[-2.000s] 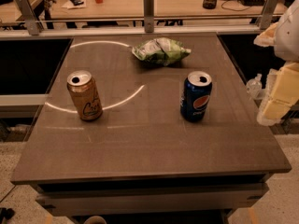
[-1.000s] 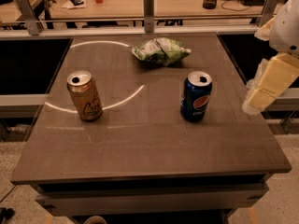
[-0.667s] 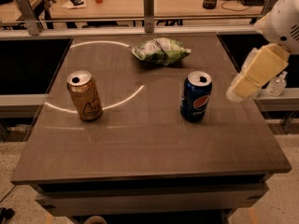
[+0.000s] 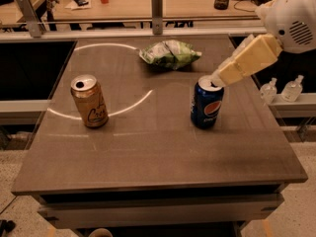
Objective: Knock orange can over
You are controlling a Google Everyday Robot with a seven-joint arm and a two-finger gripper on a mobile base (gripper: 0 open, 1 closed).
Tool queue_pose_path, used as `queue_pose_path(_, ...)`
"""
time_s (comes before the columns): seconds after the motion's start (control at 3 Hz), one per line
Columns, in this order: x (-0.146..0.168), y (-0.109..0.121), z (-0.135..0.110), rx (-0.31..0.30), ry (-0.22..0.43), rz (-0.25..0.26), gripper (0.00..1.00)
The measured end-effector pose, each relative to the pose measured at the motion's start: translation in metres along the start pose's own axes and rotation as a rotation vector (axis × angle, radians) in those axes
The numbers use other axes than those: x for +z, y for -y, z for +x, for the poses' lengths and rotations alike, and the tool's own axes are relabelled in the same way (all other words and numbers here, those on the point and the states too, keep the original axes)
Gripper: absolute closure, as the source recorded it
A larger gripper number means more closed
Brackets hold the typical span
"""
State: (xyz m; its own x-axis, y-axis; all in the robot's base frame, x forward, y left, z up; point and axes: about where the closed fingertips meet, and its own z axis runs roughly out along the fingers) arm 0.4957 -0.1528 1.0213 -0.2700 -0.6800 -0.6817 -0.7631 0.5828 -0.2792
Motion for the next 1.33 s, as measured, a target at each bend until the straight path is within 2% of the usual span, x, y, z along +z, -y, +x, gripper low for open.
queue_pose_path(0.33,0.019,-0.014,-0.03,-0.04,0.164,-0.006,0.0)
queue_pose_path(0.67,0.044,-0.028,-0.055,-0.109,0.268,-0.032,0.0)
queue_pose_path(1.0,0.069,-0.039,-0.067,-0.118,0.342,-0.069,0.0)
queue_pose_path(1.33,0.085,-0.048,-0.073,-0.103,0.401,-0.119,0.0)
